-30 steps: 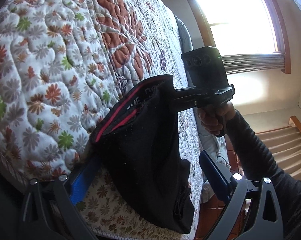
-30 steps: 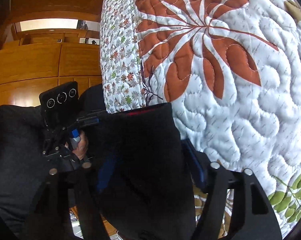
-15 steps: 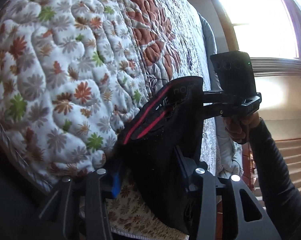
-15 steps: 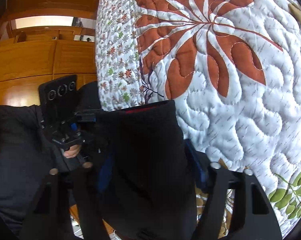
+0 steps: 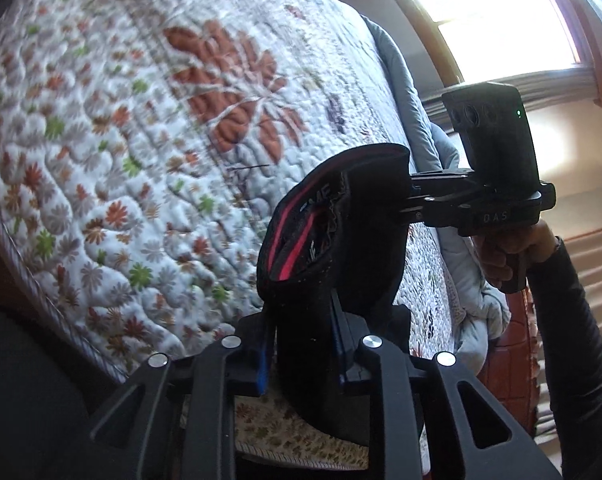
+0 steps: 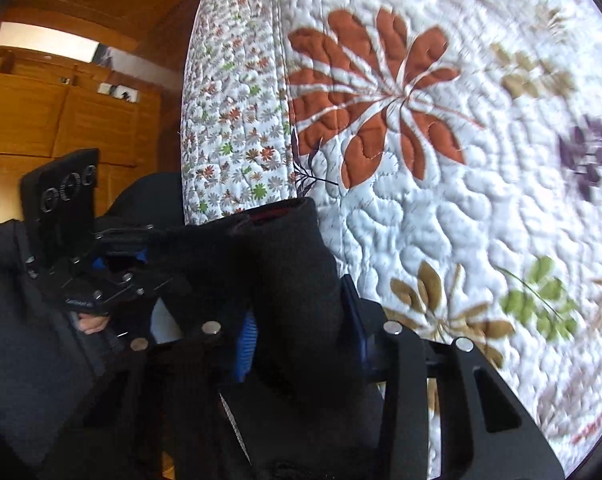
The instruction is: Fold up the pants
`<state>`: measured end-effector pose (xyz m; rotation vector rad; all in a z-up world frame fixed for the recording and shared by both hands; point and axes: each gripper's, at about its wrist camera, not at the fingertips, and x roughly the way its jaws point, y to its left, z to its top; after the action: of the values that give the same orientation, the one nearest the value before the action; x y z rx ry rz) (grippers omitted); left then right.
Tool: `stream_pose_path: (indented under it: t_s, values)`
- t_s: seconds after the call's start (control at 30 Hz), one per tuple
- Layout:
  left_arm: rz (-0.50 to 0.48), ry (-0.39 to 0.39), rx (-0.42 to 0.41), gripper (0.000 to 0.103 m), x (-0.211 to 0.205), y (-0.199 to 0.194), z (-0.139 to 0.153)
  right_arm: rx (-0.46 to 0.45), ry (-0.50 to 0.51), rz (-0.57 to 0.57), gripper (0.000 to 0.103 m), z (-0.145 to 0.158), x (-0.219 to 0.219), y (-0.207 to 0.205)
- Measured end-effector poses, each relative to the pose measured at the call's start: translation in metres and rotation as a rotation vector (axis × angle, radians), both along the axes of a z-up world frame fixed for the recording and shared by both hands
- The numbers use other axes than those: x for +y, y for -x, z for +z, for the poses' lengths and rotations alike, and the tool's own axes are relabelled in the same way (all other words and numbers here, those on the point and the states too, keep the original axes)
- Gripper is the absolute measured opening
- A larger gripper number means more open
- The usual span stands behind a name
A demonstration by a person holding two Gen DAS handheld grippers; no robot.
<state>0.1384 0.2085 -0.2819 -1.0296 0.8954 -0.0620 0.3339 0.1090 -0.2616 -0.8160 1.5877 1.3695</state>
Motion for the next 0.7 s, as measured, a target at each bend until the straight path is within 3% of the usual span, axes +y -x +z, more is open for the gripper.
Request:
stream_pose_path:
  t_s: [0.43, 0.7]
  values:
    - [-0.140, -0.243, -0.111, 0.022, -0.061, -0.001, 0.113, -0.266, -0.153, -0.094, 0.036, 0.116, -0.072, 0.042]
    - [-0.233, -0.366, -0.200, 0.022, -0.112, 0.023, 0.165, -0.410, -0.203, -0.160, 0.036, 0.177, -0.135, 0.067]
